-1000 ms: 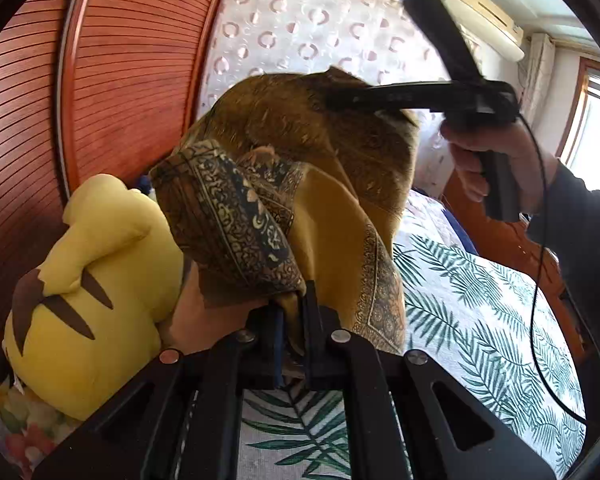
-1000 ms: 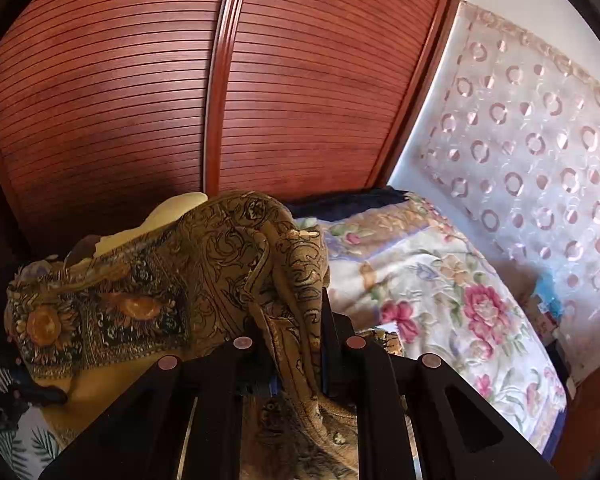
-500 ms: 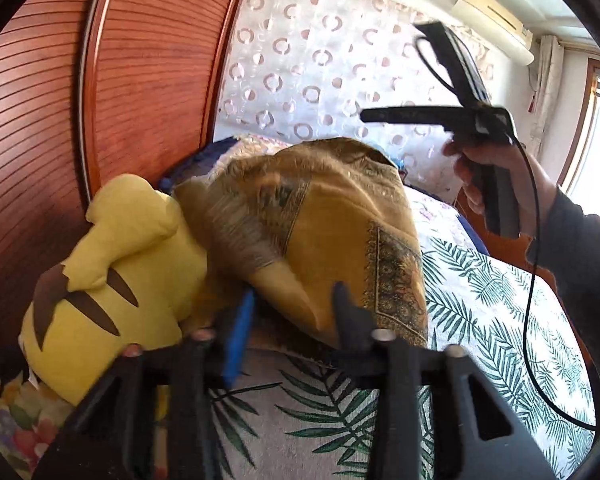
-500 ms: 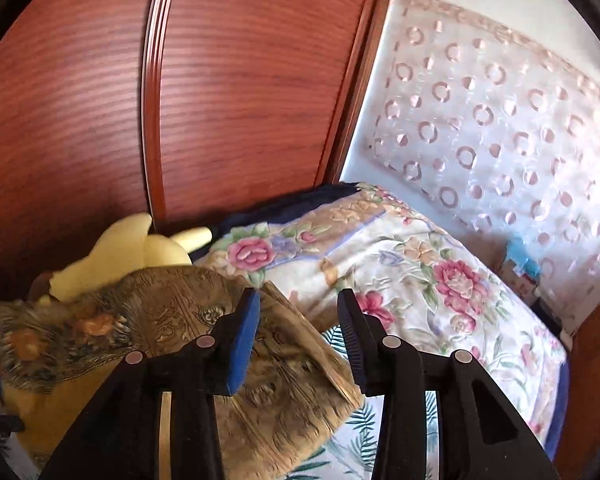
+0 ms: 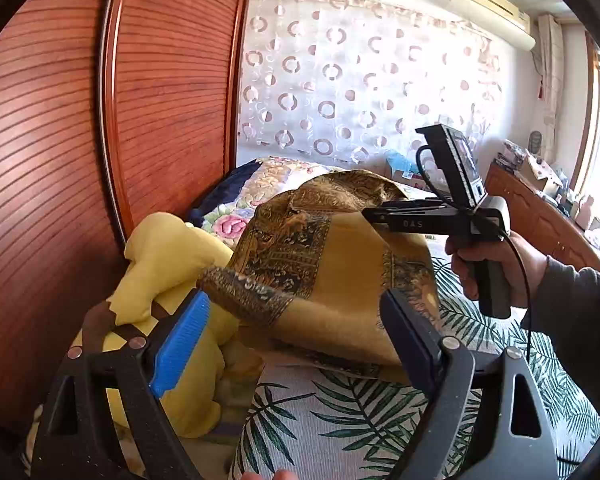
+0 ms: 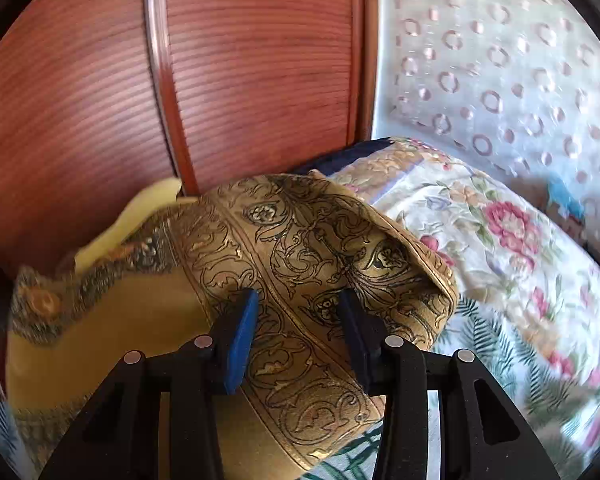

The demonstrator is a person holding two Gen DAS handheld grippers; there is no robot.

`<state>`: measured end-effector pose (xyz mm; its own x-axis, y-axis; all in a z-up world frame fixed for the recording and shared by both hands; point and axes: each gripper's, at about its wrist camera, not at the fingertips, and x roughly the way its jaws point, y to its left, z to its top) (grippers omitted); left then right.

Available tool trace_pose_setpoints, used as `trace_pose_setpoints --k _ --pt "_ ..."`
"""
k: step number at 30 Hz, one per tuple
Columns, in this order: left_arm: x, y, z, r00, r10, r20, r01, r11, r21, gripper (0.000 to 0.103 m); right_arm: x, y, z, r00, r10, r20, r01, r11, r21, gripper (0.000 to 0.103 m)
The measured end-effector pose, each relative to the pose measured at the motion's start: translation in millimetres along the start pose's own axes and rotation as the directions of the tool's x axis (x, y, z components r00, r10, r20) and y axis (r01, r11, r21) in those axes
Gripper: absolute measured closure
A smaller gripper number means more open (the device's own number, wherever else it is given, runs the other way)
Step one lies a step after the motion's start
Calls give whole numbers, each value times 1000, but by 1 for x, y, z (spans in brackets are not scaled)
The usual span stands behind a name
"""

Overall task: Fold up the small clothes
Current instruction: 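Lay the gold shirt beside the yellow plush toy and open both grippers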

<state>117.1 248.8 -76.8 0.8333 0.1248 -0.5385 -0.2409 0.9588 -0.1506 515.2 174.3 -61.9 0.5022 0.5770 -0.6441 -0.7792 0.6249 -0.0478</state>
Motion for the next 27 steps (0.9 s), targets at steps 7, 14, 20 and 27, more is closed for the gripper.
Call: trace_pose_setpoints --k 7,14,20,27 --pt "-19 -14 5 1000 -25 19 25 999 41 15 -55 27 -23 999 -35 29 34 999 33 59" --pt "-42 -42 2 998 -62 31 59 994 93 15 -147 62 -87 992 -101 81 97 994 60 59" --pt "-60 -71 -5 993 -111 48 102 982 162 15 -225 87 -145 982 -152 108 136 980 142 59" --pt "-77 -108 -16 985 -167 39 154 962 224 15 -317 107 -201 962 -234 138 200 953 228 51"
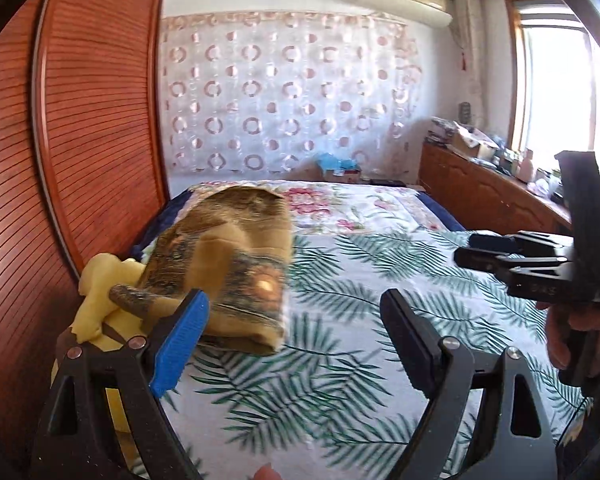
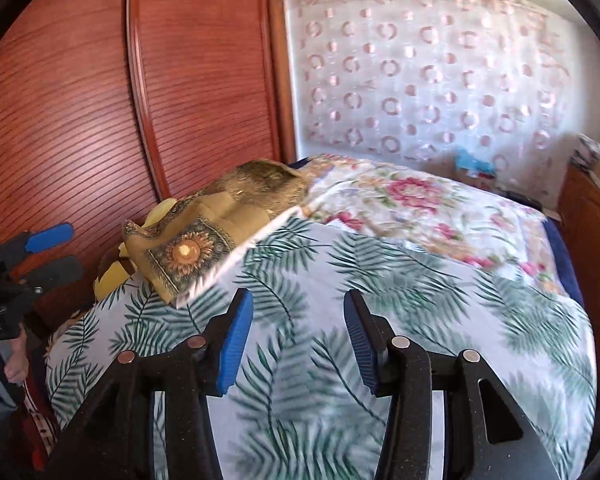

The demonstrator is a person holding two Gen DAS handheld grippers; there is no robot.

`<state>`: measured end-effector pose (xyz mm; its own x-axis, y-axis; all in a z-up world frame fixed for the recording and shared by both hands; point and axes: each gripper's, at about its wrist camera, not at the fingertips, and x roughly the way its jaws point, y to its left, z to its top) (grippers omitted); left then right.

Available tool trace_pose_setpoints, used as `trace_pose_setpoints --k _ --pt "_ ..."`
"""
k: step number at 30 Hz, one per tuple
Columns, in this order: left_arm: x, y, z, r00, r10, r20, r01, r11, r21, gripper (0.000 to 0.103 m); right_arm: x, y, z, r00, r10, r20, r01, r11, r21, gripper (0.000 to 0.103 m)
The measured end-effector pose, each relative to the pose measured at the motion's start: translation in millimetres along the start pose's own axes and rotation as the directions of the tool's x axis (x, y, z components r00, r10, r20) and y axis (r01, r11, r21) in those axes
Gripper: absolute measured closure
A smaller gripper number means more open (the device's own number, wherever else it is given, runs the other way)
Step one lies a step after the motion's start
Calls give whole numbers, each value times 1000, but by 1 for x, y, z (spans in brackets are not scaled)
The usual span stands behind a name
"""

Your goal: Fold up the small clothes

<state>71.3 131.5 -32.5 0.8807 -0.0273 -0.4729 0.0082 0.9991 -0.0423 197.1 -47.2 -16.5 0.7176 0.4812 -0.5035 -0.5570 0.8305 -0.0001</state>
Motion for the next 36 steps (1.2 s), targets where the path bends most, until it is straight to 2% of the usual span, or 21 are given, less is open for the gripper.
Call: trace_pose_setpoints --k 5,11,17,21,23,30,36 --pt "-7 -26 -2 999 -46 -3 46 999 28 15 -67 -1 -31 997 -60 39 59 997 44 43" --pt "-17 -53 -6 997 -70 -18 71 997 40 15 -121 0 -61 992 -113 55 108 990 86 38" --pt "-30 -71 -2 996 -93 -18 93 995 23 15 -164 13 -69 981 -177 79 167 978 125 34" --pt "-36 -80 8 999 -52 -16 52 998 35 15 -193 25 -71 967 -232 102 217 966 138 34" --pt "-42 -85 16 998 -65 0 65 997 33 15 -207 30 -74 960 -253 118 235 960 150 34" --pt "-62 -95 38 993 -106 51 104 994 33 15 -244 39 -70 932 -323 163 294 939 177 34" --pt "-81 -101 48 990 -103 95 99 994 42 15 -250 47 -72 918 -349 188 313 929 196 34"
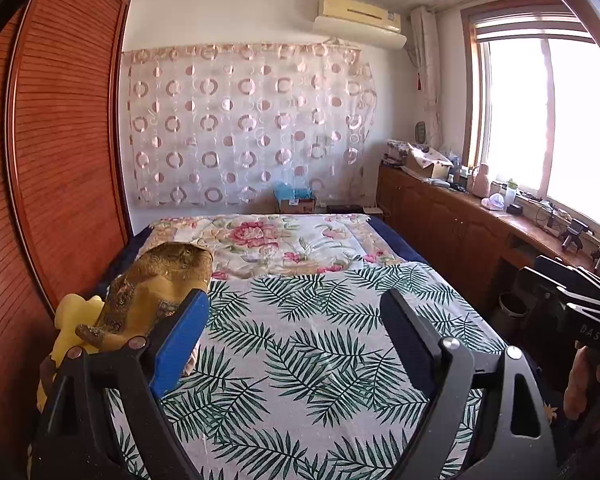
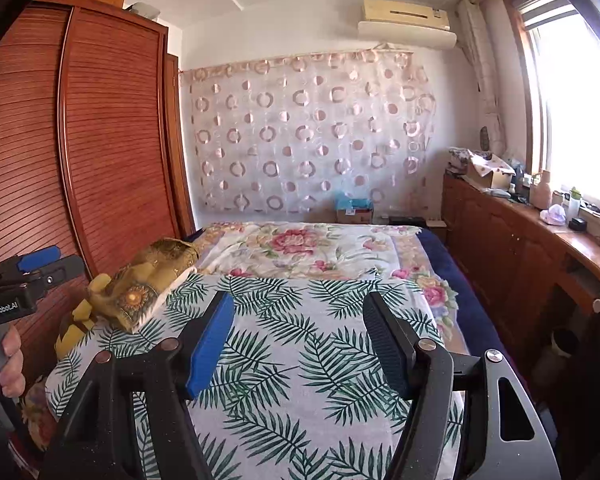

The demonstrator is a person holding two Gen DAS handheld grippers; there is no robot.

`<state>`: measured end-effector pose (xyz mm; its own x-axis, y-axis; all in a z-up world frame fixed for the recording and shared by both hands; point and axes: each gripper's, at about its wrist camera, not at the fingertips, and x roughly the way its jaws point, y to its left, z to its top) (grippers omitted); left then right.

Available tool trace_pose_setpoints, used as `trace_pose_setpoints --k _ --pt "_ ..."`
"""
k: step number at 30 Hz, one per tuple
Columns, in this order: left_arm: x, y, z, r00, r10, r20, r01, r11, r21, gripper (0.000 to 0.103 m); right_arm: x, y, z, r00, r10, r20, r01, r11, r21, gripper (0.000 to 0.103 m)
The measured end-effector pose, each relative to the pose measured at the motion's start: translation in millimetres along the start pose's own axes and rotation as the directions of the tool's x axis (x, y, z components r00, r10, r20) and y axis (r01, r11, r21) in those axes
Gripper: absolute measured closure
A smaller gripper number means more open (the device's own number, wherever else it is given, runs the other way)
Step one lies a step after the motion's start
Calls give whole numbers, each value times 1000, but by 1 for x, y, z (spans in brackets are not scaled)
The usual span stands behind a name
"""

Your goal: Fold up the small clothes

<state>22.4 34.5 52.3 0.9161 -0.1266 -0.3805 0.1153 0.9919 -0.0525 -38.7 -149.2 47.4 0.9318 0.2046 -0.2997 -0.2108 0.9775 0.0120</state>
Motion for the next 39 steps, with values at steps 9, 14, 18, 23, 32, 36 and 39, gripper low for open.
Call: trace_pose_setpoints --k 9,14,18,23,32,36,39 --pt "-4 2 -1 1000 19 6 -19 1000 -7 15 14 5 -7 1000 -3 1 3 1000 14 34" --pt "-4 0 -2 1000 24 4 -24 1000 -6 15 18 2 -4 1000 -4 2 4 1000 18 34" --pt "-4 0 -2 999 31 8 -31 1000 0 15 19 0 -2 1000 -2 1 2 1000 15 34" --pt "-4 -1 -2 1000 31 5 -31 1000 -1 15 20 -2 -2 1000 -2 4 2 1000 18 34" --pt "-5 -2 -3 999 32 1 -32 999 1 15 25 -7 -3 1000 -1 1 1 1000 14 34" --pt "-5 -2 -3 999 34 3 -34 999 2 15 25 -10 -1 1000 1 4 -1 1000 12 34" --pt "-6 -1 -4 999 36 5 -36 999 3 15 25 -10 -2 1000 2 7 -2 1000 9 34"
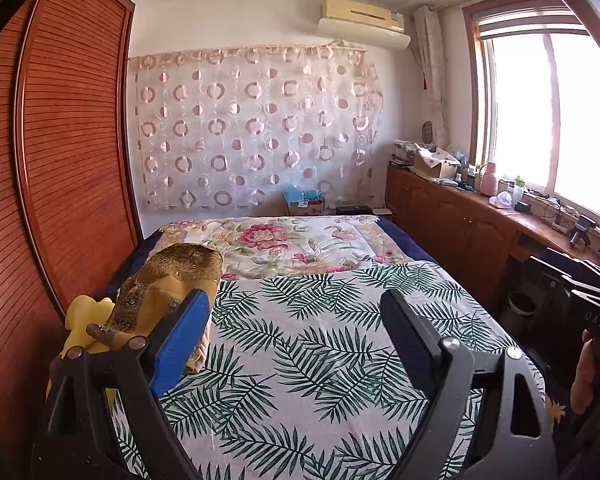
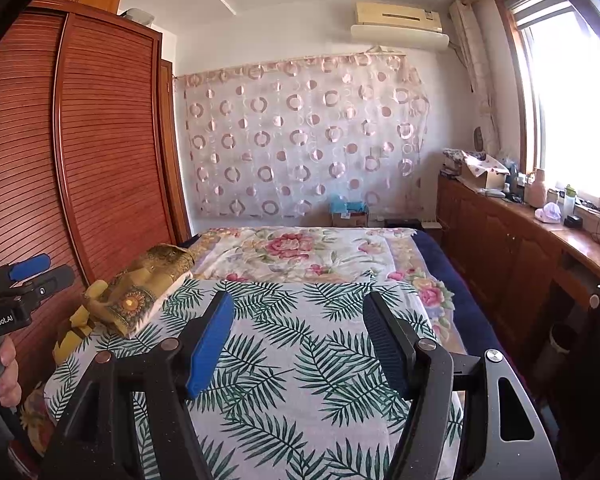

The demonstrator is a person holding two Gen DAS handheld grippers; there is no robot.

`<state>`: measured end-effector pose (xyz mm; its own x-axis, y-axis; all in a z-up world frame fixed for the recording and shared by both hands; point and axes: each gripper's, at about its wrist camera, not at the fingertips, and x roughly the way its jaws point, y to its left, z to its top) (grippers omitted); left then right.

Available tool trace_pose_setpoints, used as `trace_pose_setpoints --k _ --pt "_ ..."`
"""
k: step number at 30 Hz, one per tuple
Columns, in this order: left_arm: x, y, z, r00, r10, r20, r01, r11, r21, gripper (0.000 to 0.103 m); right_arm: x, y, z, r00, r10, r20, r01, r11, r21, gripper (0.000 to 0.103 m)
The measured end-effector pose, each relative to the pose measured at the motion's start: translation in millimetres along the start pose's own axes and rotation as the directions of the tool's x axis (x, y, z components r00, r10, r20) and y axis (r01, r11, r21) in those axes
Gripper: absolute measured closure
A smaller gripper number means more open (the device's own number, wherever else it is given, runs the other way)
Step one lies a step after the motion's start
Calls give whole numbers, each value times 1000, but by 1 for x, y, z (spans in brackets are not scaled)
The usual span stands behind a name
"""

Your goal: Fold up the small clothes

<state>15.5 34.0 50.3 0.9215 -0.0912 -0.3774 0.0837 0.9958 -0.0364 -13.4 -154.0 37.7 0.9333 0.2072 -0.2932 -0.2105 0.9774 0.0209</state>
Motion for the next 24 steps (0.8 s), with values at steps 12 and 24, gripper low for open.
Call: trace_pose_setpoints --k 12,24 --pt "0 0 0 1000 1 -1 -1 1000 1 15 1 -2 -1 1000 3 4 -3 1000 -4 34" --pt "-1 1 -2 1000 1 0 -1 1000 2 15 4 -4 -1 1000 10 4 -10 1000 -6 34"
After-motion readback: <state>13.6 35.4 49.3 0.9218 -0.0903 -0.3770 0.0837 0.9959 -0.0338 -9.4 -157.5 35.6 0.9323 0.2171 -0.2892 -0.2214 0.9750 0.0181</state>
